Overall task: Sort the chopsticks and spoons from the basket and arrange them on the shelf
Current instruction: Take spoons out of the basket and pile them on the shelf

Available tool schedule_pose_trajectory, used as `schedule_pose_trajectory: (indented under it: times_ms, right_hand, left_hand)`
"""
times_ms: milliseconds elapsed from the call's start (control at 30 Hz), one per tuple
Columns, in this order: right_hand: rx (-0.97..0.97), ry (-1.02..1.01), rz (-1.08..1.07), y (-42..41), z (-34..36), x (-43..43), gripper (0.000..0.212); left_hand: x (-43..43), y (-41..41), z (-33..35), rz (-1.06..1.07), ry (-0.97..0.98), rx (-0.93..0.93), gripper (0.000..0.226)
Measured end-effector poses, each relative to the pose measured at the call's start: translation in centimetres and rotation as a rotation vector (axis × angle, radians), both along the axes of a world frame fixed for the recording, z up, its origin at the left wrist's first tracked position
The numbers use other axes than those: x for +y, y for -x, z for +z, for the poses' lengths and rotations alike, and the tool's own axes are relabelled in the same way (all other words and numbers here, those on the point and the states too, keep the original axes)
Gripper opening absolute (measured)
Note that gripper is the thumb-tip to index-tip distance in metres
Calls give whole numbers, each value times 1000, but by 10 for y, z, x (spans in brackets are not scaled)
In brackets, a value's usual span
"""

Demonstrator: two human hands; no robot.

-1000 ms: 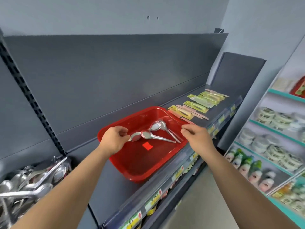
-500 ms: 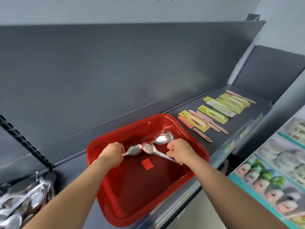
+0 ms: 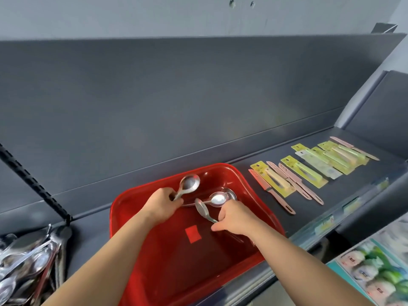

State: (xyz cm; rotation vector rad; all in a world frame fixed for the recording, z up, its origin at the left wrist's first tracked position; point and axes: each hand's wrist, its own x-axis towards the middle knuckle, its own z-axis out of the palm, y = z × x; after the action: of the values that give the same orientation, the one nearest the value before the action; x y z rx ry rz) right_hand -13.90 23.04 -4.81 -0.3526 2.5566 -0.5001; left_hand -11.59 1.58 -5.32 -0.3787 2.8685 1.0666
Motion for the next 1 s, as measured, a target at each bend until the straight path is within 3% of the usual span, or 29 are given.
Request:
schedule_pose_trajectory:
  times_ms: [133,200,300,433,600,767,867,1000]
  right_hand:
    - [-57,41,-31,8,-5,3,17]
    - [-78,77,-64,13,-3,10,33]
    - [-41,129,-79,19,8,25,38]
    - [31,251,-168,23,19,39,19]
    - [67,109,-159,23,20,35,12]
    - [40,-30,-177,15,6,20,27]
    - [31,-113,-216,12,-4,12,24]
    - [64,-126,-276,10,-9,9,20]
  left_hand:
    - [-1,0,-2,29,6,34,18]
    - [2,2,-3,34,13,74,14]
    - [13,8,-5,-1,57,89,16]
    - [28,15,-18,-64,200,13,24]
    - [33,16,-24,-85,219,-110,20]
    - [20,4,-13,-75,93,-184,18]
    - [8,-10,-6,-52,-14,-163,29]
    - [0,-29,5,22,-250,-96,25]
